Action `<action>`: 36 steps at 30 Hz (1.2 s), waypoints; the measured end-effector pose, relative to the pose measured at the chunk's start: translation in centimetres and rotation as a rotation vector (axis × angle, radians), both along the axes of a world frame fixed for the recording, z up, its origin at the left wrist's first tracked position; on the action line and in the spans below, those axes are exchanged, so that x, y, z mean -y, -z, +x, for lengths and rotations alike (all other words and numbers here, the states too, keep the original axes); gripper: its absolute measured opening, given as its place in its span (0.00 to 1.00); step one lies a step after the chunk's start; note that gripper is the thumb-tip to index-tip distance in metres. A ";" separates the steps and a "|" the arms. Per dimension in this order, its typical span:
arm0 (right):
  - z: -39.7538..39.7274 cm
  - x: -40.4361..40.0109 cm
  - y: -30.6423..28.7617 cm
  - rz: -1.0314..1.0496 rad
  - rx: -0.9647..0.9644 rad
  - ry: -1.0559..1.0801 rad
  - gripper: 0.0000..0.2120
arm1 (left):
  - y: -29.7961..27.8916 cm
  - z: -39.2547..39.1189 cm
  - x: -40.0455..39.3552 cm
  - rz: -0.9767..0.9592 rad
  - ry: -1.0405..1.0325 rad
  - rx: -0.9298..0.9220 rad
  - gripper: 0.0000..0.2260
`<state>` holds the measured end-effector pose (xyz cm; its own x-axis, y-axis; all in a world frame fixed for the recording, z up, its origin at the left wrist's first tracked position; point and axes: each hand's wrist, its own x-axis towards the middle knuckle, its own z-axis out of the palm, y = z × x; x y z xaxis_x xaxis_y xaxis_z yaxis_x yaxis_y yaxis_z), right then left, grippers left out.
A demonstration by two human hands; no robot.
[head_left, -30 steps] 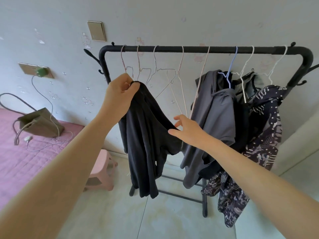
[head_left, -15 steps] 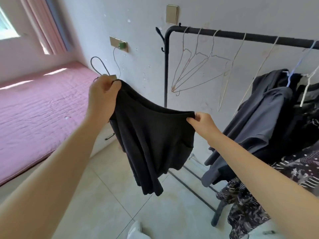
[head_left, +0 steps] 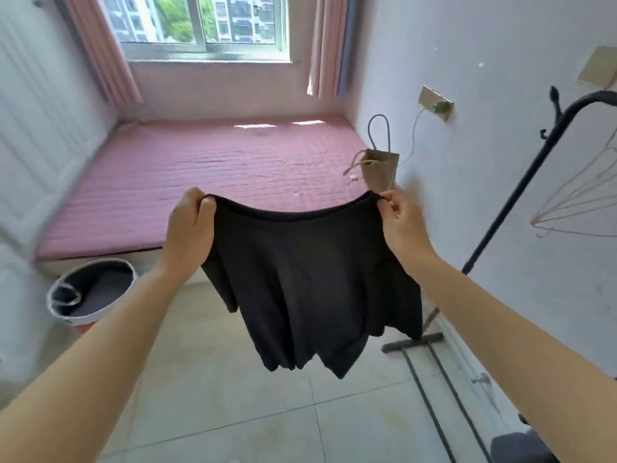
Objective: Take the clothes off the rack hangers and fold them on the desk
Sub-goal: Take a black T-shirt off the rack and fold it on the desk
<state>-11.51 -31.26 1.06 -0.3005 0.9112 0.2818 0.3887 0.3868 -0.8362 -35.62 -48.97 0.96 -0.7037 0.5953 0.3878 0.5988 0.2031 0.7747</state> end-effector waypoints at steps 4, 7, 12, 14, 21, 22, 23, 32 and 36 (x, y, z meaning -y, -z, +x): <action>-7.9 2.4 0.1 -0.032 0.013 -0.183 0.09 | 0.8 -5.4 6.7 -0.060 -0.163 -0.082 0.09; -14.2 5.3 0.1 0.010 0.016 -0.307 0.09 | 1.2 -9.3 12.2 -0.123 -0.261 -0.128 0.09; -24.5 11.5 0.2 0.099 0.035 -0.416 0.11 | 1.5 -14.8 21.5 -0.207 -0.457 -0.175 0.09; -28.6 14.5 0.4 0.132 0.045 -0.461 0.11 | 1.6 -17.2 25.3 -0.218 -0.506 -0.195 0.09; -41.6 24.3 1.5 0.134 0.111 -0.611 0.10 | 1.6 -23.4 37.7 -0.351 -0.628 -0.187 0.13; -43.2 25.6 1.6 0.115 0.106 -0.642 0.10 | 1.7 -24.0 39.3 -0.375 -0.657 -0.166 0.14; -45.7 27.9 2.0 0.085 0.092 -0.699 0.10 | 1.7 -24.7 41.9 -0.382 -0.697 -0.113 0.14; -58.4 40.9 3.2 0.069 0.073 -1.171 0.11 | 2.7 -26.8 55.7 -0.468 -0.911 0.329 0.30; -63.8 46.0 4.0 0.127 0.127 -1.357 0.12 | 3.6 -26.5 60.2 -0.354 -1.002 0.509 0.24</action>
